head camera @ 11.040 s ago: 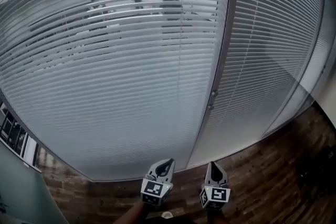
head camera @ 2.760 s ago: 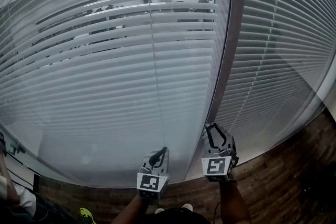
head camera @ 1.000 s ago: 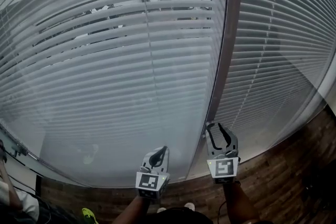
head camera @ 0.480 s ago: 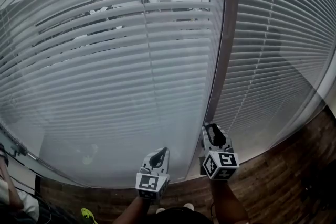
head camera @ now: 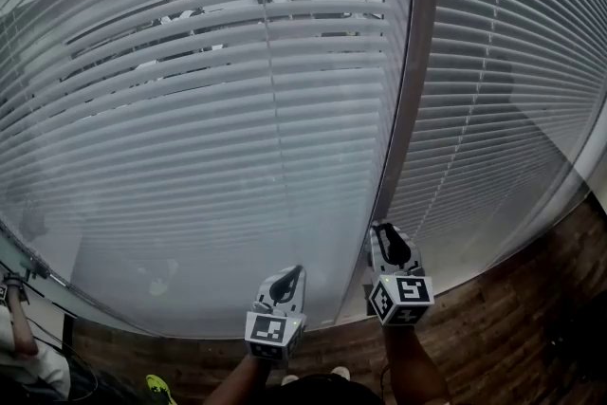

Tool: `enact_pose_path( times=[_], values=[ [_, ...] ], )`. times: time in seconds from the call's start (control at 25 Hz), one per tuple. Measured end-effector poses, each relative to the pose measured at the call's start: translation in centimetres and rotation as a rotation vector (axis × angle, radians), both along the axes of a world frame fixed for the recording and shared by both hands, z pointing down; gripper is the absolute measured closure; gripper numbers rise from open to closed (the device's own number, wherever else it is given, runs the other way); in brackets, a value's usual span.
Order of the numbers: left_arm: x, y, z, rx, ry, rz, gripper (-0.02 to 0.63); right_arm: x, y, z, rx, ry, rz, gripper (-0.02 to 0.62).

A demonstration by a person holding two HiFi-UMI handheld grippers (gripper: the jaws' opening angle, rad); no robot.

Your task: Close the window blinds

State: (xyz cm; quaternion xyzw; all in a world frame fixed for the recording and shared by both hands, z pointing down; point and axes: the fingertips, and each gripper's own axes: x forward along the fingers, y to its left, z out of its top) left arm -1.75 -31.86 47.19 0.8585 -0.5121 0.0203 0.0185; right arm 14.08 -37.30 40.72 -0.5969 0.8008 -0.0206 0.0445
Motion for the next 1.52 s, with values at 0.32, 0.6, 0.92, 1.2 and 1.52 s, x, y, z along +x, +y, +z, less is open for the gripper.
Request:
enact_pose_path(
  times=[0.32,0.6,0.92,1.2,1.52],
  values=[
    [-0.2,-0.1,0.2,-0.010,-0.008,-0.002,0.606,-0.7,0.2,-0.4,0.102,0.397,0.039,0.466],
    [-0.2,-0.3,0.2,-0.007,-0.007,0.006,0.604,-1.3,0.3,0.1,0.190,0.861,0.081,0.468],
    [-0.1,-0.2,0.2,-0.008,-0.002,0.014,0.606,-1.6,0.4,0.6,0.311,1.320,0.122,0.468],
    [1.0,-0.2,0.3,-0.007,-0.001,0.046,0.606,-1.3,0.7,0.3,0.306,1.175,0.056,0.466],
    [0.5,-0.2,0.3,-0.011,-0.007,0.039,0.606,-1.0,1.9,0.0,0.194,0.470,-0.012,0.437]
  ],
)
